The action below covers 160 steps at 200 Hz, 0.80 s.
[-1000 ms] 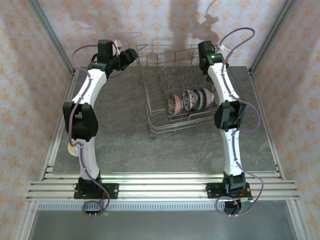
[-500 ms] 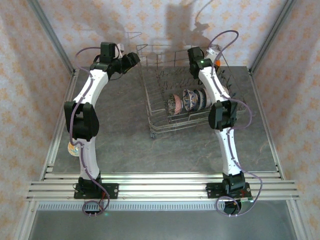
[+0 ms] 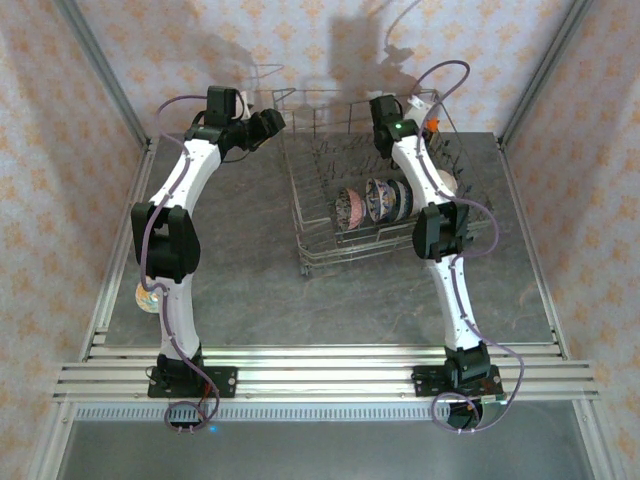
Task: Load the bowls into the dish rack
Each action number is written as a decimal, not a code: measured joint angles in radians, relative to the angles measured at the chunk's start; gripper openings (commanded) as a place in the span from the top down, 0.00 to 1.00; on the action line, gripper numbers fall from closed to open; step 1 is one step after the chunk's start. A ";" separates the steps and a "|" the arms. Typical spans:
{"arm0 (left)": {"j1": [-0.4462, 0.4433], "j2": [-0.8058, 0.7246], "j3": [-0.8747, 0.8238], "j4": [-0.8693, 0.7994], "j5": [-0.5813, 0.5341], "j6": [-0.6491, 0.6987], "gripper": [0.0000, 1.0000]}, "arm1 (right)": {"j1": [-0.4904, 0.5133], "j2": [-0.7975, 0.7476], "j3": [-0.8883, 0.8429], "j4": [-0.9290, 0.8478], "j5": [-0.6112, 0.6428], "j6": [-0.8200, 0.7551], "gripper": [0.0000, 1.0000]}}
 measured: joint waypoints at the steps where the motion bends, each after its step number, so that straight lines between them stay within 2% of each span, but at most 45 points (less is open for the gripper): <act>1: 0.000 0.000 0.000 0.000 0.000 0.000 0.36 | 0.000 0.000 0.000 0.000 0.000 0.000 0.98; 35: 0.000 0.000 0.000 0.000 0.000 0.000 0.36 | 0.002 0.004 0.000 0.000 -0.004 0.003 0.92; 54: -0.001 0.000 0.000 0.000 0.000 0.000 0.36 | 0.002 0.005 0.000 -0.003 -0.008 0.013 0.79; 109: -0.004 0.000 0.000 0.000 -0.001 0.000 0.36 | 0.002 0.016 0.000 -0.031 -0.047 0.031 0.67; 128: -0.004 0.000 -0.001 0.000 -0.001 0.000 0.36 | 0.002 0.016 0.000 -0.030 -0.063 0.032 0.60; 160: -0.004 0.000 -0.001 0.000 -0.002 0.000 0.36 | 0.002 0.016 0.000 -0.030 -0.096 0.022 0.39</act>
